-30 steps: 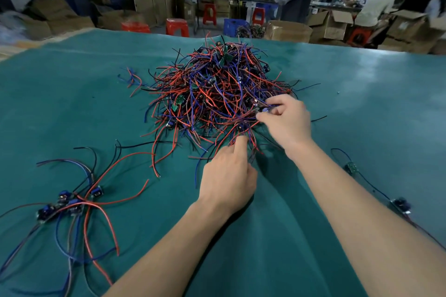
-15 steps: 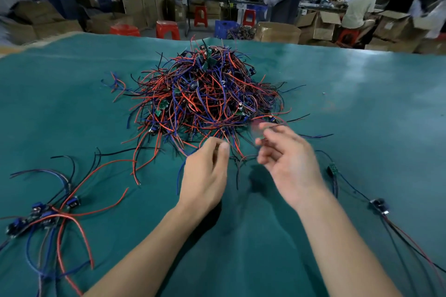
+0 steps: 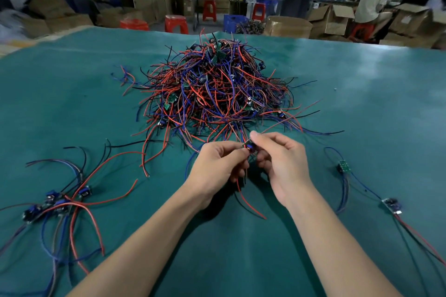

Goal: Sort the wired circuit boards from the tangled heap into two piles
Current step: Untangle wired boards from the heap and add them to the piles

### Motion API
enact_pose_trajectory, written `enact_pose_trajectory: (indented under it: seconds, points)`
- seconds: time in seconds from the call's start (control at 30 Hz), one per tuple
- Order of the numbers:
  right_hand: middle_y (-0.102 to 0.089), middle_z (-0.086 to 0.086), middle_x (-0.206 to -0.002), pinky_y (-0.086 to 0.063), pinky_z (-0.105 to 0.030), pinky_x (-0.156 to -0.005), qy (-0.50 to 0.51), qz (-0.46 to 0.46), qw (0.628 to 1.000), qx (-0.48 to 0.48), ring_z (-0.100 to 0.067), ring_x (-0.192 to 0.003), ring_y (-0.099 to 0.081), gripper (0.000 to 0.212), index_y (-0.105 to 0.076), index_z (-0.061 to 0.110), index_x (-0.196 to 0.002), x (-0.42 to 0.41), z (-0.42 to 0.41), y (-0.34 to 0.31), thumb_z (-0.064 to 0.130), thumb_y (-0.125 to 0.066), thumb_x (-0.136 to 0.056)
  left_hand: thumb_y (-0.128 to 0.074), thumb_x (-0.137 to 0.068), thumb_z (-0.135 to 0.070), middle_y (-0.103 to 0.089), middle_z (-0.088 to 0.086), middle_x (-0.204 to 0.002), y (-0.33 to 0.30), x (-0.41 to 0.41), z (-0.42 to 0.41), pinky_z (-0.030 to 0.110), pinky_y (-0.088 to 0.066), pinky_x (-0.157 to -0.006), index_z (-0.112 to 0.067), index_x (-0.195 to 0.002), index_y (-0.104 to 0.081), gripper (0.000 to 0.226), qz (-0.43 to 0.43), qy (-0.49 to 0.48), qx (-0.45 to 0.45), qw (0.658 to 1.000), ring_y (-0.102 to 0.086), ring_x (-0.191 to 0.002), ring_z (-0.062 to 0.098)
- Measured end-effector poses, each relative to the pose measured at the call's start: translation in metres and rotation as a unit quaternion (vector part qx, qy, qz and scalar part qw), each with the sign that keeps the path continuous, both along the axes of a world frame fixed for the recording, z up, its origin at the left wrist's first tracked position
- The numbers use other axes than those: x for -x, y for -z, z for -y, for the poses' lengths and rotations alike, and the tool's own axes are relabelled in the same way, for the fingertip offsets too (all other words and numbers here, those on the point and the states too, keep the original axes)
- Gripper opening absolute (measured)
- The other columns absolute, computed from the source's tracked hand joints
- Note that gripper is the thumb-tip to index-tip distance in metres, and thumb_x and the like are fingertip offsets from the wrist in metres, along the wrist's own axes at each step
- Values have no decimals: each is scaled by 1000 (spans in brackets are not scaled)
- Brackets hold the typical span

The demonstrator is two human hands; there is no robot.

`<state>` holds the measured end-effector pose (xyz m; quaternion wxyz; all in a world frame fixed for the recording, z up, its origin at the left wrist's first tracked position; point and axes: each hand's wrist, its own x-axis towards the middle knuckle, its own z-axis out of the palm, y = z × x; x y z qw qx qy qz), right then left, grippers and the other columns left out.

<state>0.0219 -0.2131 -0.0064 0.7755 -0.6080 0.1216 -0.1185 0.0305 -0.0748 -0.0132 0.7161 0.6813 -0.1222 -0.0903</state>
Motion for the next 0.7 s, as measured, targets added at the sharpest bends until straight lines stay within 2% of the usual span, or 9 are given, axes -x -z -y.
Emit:
enact_pose_trajectory:
  seconds: [0.07,0.17,0.23,0.33,0.47,0.57,0.63,0.7]
  points:
    - [-59,-6,-65,-35,-26,-52,12,2,1000,2,-13,-51,-46,21,-73,15,-65,-1,2,1,15,-82,-83,-55,-98,-11,-56,-2,-58,-1,1,1,17,-34,-43,10,-85,-61,26,-3,6,-7,1000,-46,-46,9]
    - [-63,-11,-73,-37,-26,-54,3,-3,1000,-2,-16,-57,-50,11,-78,11,-74,2,6,1,15,-82,-84,-55,-101,-20,-45,-3,-52,-1,2,0,17,-25,-41,16,-91,-58,37,15,6,-18,1000,-33,-43,8]
    - [-66,-7,-72,-39,-23,-52,4,4,1000,23,-12,-54,-50,11,-79,13,-74,3,8,2,14,-81,-85,-55,-101,-25,-39,-6,-49,-1,3,0,18,-23,-41,16,-89,-60,43,49,8,-47,998,-28,-42,8]
    - [-63,6,-59,-43,-21,-51,57,15,993,100,-7,-50,-52,19,-78,19,-67,1,14,7,16,-82,-86,-54,-102,-24,-37,-8,-47,0,2,1,19,-23,-42,5,-85,-69,37,62,21,-71,995,-27,-42,7]
    - [-59,11,-52,-49,-35,-63,186,29,959,212,-13,-55,-53,21,-72,24,-65,-2,26,9,32,-80,-83,-50,-104,-22,-37,-8,-49,0,3,2,19,-22,-41,-10,-79,-70,34,66,57,-80,993,-26,-43,8]
    - [-59,11,-53,-48,-36,-64,299,29,935,187,-18,-57,-57,24,-68,27,-64,0,34,5,34,-75,-87,-49,-104,-21,-42,-6,-51,1,4,2,16,-26,-41,-10,-78,-67,34,52,63,-62,995,-31,-42,8]
    - [-61,13,-54,-45,-33,-59,350,26,926,139,-12,-51,-57,26,-68,27,-68,4,36,3,33,-66,-93,-46,-105,-17,-52,-6,-52,1,2,2,14,-30,-40,-8,-81,-66,33,34,17,-24,999,-41,-42,7]
    - [-67,10,-61,-45,-32,-54,289,25,951,111,-9,-49,-56,25,-70,23,-76,10,30,-1,40,-59,-92,-42,-106,-12,-60,-6,-58,1,0,1,16,-32,-39,-6,-85,-64,31,22,-22,13,999,-49,-44,7]
